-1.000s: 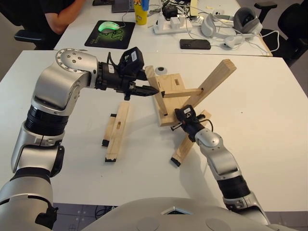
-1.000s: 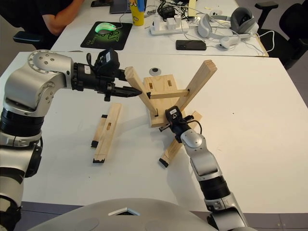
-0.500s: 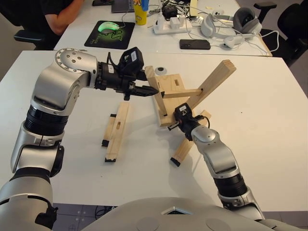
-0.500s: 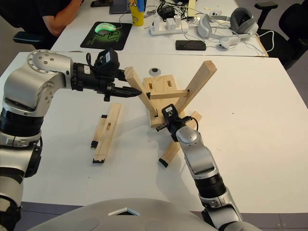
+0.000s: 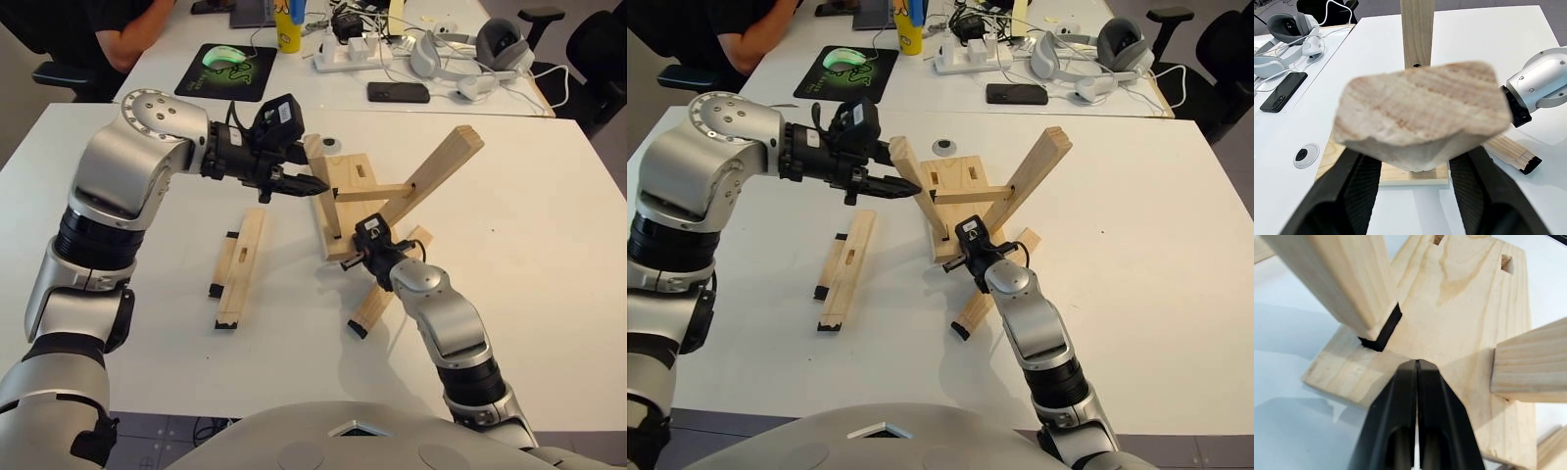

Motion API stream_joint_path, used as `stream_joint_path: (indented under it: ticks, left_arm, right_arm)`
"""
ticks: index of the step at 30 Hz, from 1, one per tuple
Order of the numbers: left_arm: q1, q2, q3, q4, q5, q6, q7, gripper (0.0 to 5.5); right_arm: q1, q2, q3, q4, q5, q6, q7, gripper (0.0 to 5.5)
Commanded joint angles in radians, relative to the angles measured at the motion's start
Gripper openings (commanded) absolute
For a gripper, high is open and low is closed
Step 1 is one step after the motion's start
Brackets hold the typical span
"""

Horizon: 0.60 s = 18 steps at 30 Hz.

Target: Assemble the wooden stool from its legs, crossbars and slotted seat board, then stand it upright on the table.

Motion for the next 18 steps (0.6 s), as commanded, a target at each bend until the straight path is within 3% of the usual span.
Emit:
stream_joint_path:
  ticks: [1,13,18]
  left_arm:
    - [-0.028,-0.085,-0.064,-0.02,-0.012,-0.026,-0.006,2.07]
    - [-0.022,-0.192,-0.106,0.013,0.012,-0.034,0.049,2.07]
    - [0.056,-0.129,-0.106,0.038,0.049,-0.095,0.032,2.07]
  right_arm:
    - [0.151,0.016,0.09,0.127,0.089,0.175,0.067,0.0]
    - [0.148,0.004,0.117,0.126,0.111,0.184,0.095,0.0]
    - [0.137,-0.008,0.116,0.129,0.113,0.177,0.105,0.0]
